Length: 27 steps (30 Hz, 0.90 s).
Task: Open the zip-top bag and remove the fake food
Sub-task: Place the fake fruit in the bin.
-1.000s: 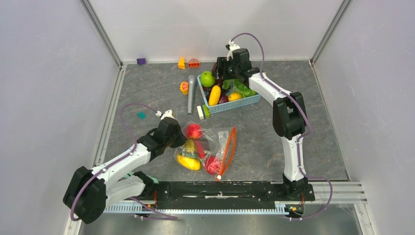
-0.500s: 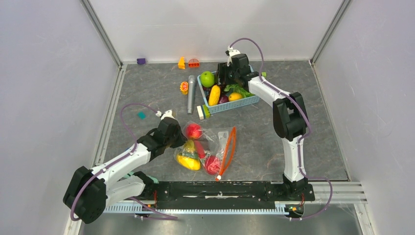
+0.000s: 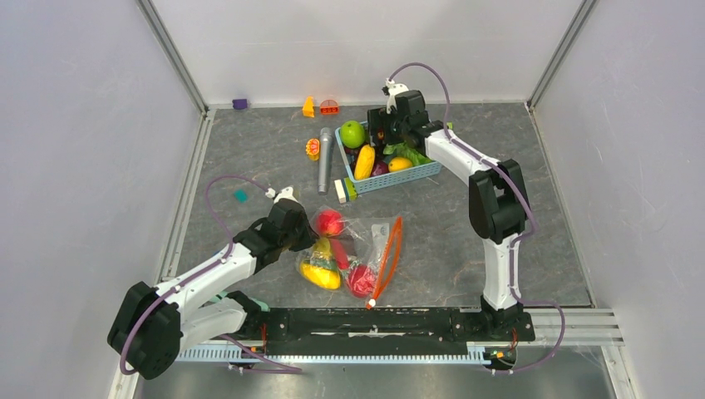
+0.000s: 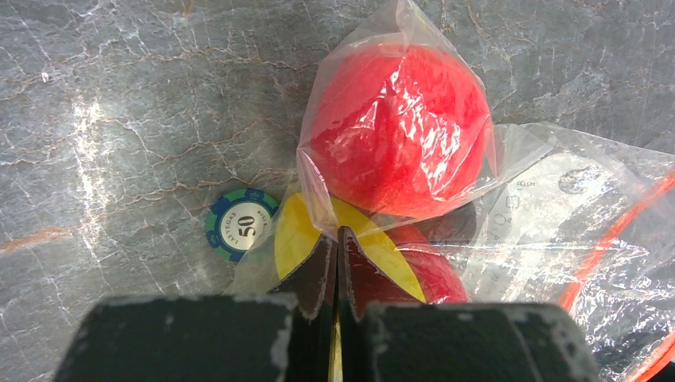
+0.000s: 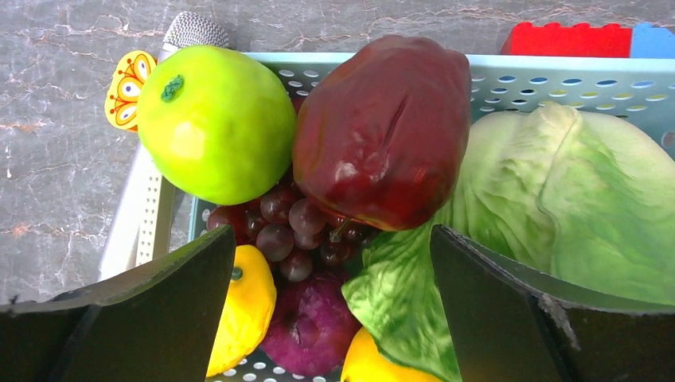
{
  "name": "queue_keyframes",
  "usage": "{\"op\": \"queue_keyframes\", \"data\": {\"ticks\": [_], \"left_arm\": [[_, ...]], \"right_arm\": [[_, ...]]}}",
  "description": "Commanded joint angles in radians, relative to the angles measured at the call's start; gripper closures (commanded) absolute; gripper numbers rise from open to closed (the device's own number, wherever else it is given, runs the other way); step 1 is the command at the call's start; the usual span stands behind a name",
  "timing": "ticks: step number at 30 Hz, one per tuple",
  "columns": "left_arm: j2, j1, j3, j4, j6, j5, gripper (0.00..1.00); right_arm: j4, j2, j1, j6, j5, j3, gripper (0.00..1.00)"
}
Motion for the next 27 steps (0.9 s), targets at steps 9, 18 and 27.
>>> {"op": "queue_keyframes", "data": {"ticks": [9,18,27], "left_arm": [[-0.007,-0.001,0.024,0.027,0.000,0.008,0.98],[-0.012,-0.001,0.036,0.025,0.003,0.019,0.98],[-0.023,-0.001,0.027,0.017,-0.003,0.008,0.98]], "right_arm": [[-0.034,-0.171,-0.001,-0.039,0.102,-0.036,0.02],[-0.060,-0.358,-0.002,-0.061,0.044,-0.142,0.10],[-0.070,-0.716,0.002,0.038,-0.038,-0.536,0.34]]}}
